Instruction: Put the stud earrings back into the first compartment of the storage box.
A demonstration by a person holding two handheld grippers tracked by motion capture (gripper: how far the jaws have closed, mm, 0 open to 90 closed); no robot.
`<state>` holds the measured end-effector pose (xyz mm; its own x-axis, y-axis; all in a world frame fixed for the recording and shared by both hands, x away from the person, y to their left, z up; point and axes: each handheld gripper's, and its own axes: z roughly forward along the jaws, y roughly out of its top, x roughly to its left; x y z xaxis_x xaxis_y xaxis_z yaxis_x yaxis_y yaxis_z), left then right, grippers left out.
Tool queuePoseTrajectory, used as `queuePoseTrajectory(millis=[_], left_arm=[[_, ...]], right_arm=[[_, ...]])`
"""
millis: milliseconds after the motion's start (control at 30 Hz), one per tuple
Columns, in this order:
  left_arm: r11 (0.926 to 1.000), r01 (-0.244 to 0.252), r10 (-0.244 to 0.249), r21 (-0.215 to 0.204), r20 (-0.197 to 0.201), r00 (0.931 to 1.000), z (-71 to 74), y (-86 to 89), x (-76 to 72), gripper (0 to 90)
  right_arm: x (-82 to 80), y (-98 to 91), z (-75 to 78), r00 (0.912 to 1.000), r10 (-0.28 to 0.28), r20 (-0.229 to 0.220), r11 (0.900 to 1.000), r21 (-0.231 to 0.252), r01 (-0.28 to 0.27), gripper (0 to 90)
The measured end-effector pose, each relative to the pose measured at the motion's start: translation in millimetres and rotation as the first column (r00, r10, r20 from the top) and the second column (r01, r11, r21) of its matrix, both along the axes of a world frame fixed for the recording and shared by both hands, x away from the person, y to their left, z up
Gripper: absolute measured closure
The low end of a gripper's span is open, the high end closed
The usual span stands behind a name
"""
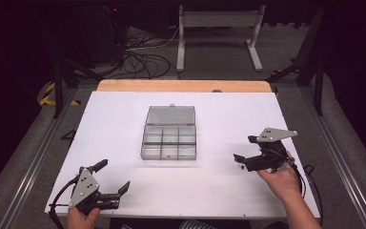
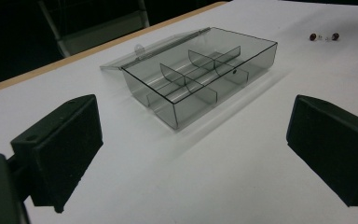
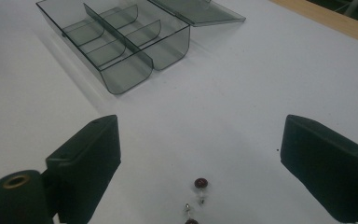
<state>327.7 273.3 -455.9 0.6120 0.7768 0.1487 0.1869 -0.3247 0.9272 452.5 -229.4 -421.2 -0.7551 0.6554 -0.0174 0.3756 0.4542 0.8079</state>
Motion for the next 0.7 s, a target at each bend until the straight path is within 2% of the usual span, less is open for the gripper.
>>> queuePoseTrajectory(millis=[67, 100, 200, 233, 367, 533, 633, 700], left_arm=[[1.0000, 0.001, -0.001, -0.004, -0.001, 1.0000, -0.3, -0.6, 0.0, 3.9], [1.0000, 0.003, -0.003, 0.000, 0.000, 1.0000, 0.0, -0.8, -0.1, 3.9], [1.0000, 0.003, -0.003, 0.007, 0.004, 1.0000, 0.4, -0.6, -0.1, 3.9], [1.0000, 0.003, -0.003, 0.007, 0.004, 1.0000, 0.3, -0.6, -0.1, 3.9], [1.0000, 0.003, -0.003, 0.008, 0.003, 1.0000, 0.0, -0.8, 0.4, 3.9], [1.0000, 0.001, -0.001, 0.003, 0.002, 1.0000, 0.1, -1.1, -0.4, 3.9], [0.9999, 0.003, -0.003, 0.010, 0.004, 1.0000, 0.4, -0.4, -0.1, 3.9], [0.9999, 0.002, -0.002, 0.010, 0.004, 1.0000, 0.4, -0.5, -0.1, 3.9]], right_arm=[[0.9, -0.2, 0.3, 0.9999, -0.006, -0.012, 1.0000, -0.005, 0.006, 16.6], [3.0, -0.2, 0.8, 0.9993, -0.015, -0.035, 0.9998, -0.016, 0.015, 21.0], [5.6, -0.4, 1.0, 0.9983, -0.022, -0.055, 0.9997, -0.015, 0.021, 24.0], [8.0, 0.3, 1.5, 0.9968, -0.032, -0.073, 0.9993, -0.020, 0.031, 28.6], [11.8, 2.6, 2.2, 0.9950, -0.031, -0.095, 0.9987, -0.044, 0.027, 32.3], [18.5, 11.4, 1.2, 0.9926, -0.020, -0.120, 0.9911, -0.133, 0.004, 37.2], [21.1, 14.4, -0.9, 0.9904, -0.024, -0.136, 0.9870, -0.161, 0.002, 39.0], [25.0, 17.5, -3.6, 0.9871, -0.022, -0.159, 0.9795, -0.201, -0.011, 41.0]])
